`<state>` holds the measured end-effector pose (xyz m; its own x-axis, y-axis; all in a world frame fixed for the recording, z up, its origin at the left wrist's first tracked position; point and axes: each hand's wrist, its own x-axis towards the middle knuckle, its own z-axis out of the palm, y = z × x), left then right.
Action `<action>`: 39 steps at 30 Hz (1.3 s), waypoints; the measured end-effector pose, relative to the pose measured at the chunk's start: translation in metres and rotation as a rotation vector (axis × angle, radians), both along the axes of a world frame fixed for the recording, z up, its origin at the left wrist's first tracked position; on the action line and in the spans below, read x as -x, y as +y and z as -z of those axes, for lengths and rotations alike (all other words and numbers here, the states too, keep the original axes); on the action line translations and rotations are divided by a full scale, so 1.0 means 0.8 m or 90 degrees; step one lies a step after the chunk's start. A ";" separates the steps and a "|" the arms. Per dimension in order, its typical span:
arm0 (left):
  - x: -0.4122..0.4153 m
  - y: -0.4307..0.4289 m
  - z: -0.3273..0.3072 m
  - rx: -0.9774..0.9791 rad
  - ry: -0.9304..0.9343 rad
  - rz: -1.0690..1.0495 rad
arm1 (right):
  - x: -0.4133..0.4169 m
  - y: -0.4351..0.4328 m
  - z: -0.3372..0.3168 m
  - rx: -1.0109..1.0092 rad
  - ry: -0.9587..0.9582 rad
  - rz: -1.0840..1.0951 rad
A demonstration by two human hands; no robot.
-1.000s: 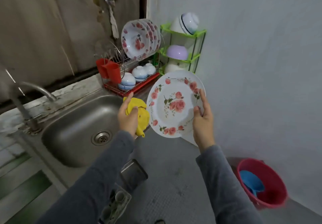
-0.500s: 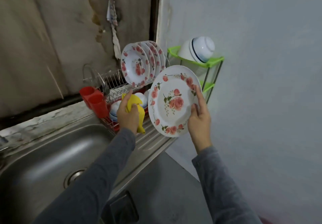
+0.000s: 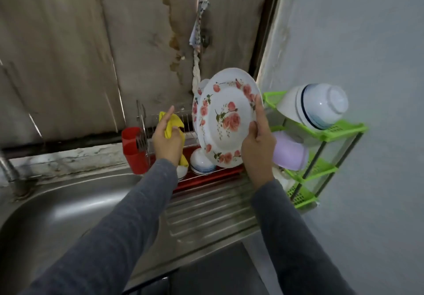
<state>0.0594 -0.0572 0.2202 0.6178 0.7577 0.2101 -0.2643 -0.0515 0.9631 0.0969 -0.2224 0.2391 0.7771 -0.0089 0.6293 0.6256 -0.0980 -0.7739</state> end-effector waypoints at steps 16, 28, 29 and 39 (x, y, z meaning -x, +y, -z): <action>-0.087 0.074 0.015 -0.023 0.022 -0.044 | -0.111 0.151 0.001 0.108 -0.032 0.022; -0.105 0.089 0.028 -0.019 0.064 -0.059 | -0.148 0.177 0.035 0.187 -0.012 0.003; -0.106 0.089 0.030 -0.022 0.065 -0.061 | -0.150 0.175 0.037 0.187 -0.023 -0.006; -0.090 0.057 0.024 -0.067 0.020 -0.081 | -0.133 0.136 0.034 0.234 -0.042 -0.050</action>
